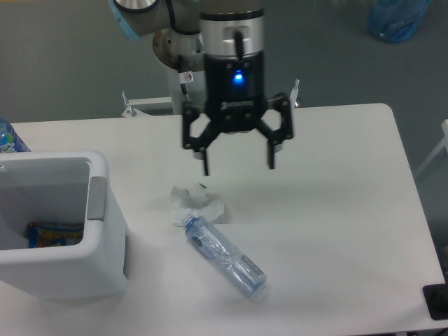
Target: Open the trash can
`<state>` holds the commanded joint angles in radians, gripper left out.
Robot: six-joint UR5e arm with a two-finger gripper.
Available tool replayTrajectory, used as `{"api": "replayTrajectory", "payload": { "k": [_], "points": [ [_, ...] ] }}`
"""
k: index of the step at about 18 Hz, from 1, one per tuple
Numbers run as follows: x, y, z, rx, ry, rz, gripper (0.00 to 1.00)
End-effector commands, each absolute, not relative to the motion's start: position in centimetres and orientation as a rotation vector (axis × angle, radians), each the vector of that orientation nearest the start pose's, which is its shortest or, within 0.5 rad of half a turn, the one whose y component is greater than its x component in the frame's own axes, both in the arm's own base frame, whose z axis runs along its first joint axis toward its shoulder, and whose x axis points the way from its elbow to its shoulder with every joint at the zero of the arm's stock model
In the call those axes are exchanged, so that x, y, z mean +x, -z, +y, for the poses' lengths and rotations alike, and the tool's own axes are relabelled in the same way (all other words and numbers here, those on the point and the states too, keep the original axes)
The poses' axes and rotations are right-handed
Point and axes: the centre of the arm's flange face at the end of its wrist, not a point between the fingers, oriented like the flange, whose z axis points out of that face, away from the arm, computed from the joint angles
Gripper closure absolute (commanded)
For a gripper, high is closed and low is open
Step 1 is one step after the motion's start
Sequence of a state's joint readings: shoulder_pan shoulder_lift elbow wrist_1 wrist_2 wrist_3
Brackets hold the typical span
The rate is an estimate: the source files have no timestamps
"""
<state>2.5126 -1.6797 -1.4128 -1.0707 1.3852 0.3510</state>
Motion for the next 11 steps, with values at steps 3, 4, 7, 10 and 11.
{"api": "replayTrajectory", "payload": {
  "k": [3,4,7,10,11],
  "points": [
    [-39.1,-57.1,44.7,-2.505,-0.272,-0.672,0.0],
    [-39.3,-57.1,44.5,-2.507,-0.277,-0.667,0.0],
    [-39.4,-56.4,44.5,-2.525,-0.277,-0.649,0.0],
    [-40.7,-56.5,43.3,-2.515,-0.29,-0.683,0.0],
    [-40.9,-56.5,43.1,-2.513,-0.294,-0.686,0.0]
  ]
}}
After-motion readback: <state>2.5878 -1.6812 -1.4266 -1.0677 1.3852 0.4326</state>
